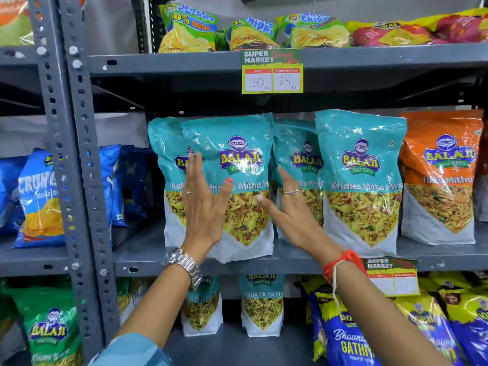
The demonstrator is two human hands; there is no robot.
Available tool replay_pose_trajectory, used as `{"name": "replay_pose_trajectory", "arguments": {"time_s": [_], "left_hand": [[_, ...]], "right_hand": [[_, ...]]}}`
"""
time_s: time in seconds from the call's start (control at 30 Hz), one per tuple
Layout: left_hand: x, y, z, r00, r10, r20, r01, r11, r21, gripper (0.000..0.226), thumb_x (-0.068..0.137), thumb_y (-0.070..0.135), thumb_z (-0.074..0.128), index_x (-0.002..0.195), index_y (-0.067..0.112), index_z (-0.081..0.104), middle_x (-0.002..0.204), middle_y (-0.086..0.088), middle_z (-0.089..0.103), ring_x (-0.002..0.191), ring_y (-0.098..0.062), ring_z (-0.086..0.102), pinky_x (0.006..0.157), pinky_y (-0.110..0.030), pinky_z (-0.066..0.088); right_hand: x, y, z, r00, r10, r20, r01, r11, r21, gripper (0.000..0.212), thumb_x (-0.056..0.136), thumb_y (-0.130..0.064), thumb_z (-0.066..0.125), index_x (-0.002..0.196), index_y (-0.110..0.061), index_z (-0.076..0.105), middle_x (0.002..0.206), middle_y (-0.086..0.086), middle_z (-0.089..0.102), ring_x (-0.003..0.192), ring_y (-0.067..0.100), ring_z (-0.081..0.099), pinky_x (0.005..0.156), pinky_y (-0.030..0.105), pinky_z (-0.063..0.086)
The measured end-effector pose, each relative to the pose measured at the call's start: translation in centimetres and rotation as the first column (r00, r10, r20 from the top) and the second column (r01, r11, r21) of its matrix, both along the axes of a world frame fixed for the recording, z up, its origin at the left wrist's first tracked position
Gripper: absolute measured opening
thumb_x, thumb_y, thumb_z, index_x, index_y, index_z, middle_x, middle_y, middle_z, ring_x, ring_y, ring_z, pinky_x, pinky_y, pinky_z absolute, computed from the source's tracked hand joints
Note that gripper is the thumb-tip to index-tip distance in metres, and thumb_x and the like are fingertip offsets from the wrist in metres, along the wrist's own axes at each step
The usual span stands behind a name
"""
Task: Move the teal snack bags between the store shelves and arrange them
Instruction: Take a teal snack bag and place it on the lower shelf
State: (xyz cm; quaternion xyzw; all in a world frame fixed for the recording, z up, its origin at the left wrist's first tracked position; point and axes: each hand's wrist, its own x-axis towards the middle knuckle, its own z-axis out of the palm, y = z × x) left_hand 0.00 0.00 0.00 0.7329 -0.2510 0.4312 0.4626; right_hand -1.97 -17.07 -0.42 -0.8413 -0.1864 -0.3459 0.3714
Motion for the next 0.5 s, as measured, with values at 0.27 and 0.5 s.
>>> {"name": "replay_pose_trajectory", "arguments": {"time_s": [0.27,0.5], "left_hand": [[2.5,2.8,-1.1,0.684,-0.611,-0.398,0.331,0.747,-0.577,0.070,0.063,0.051,0.071,0.124,0.023,0.052,0.140,-0.006,0.052,0.130,-0.025,0.047,0.109,-0.050,0.037],[2.8,2.4,-2.3,0.710,-0.568,-0.415,0.353,0.798,-0.489,0.102,0.058,0.046,0.079,0.144,0.026,0.029,0.151,0.002,0.039,0.136,-0.016,0.039,0.117,-0.043,0.027]], "right_hand": [[2.4,1.9,-1.1,0.915,0.274,-0.296,-0.142,0.906,0.399,0.109,0.071,-0.032,0.077,0.146,-0.011,0.001,0.137,-0.004,0.034,0.125,0.010,0.035,0.105,0.025,0.029],[2.5,2.1,-1.2,0.903,0.293,-0.315,-0.101,0.856,0.507,0.121,0.040,-0.049,0.089,0.138,-0.013,0.026,0.137,0.009,0.049,0.121,0.023,0.052,0.105,0.041,0.043]]}}
